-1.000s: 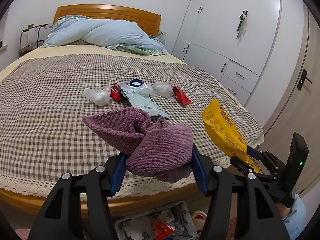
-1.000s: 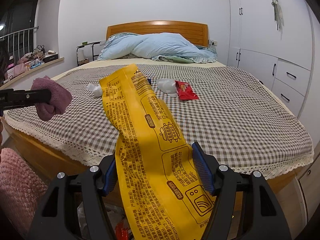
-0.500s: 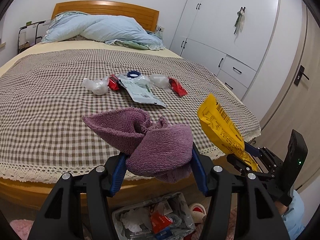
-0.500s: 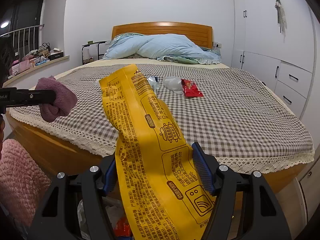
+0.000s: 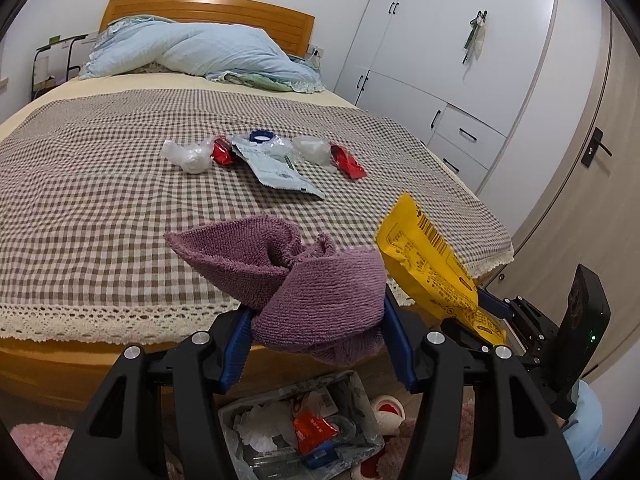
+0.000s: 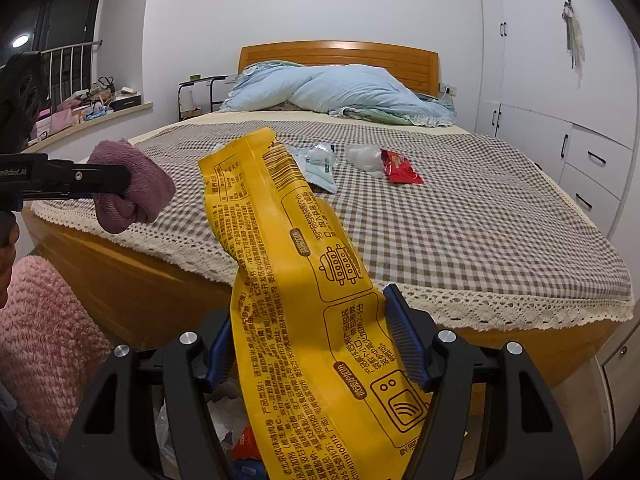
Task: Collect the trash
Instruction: 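Lift the purple towel and yellow wrapper off the bed with both grippers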
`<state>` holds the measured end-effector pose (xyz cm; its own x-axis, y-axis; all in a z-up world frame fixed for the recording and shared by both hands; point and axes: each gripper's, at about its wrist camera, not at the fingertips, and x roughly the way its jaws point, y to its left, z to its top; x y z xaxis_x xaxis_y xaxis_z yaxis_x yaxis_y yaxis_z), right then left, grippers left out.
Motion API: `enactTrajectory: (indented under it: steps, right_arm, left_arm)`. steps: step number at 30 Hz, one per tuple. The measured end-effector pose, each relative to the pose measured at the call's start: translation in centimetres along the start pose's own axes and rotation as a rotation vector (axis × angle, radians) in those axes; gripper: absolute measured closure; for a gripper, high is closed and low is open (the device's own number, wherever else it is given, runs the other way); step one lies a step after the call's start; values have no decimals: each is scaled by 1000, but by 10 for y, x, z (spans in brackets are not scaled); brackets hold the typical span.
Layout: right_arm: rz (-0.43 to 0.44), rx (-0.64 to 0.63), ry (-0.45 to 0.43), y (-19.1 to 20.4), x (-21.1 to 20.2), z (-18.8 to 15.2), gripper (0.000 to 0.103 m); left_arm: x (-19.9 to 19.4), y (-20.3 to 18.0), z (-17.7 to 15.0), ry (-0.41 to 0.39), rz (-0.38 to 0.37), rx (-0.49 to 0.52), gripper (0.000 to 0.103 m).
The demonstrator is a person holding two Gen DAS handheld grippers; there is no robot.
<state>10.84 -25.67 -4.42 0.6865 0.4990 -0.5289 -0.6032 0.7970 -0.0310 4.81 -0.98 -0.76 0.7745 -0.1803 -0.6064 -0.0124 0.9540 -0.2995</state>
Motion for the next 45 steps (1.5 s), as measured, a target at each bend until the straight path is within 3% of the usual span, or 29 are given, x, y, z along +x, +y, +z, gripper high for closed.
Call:
enactTrajectory:
  steps: [30, 45]
  right_arm:
    - [41, -29, 60, 23, -3, -26, 38]
    - [53, -72, 121, 34, 5, -39, 38]
  left_arm:
    - [0, 14, -40, 87, 2, -15, 47]
    - [15, 29, -76, 184, 7, -21, 47]
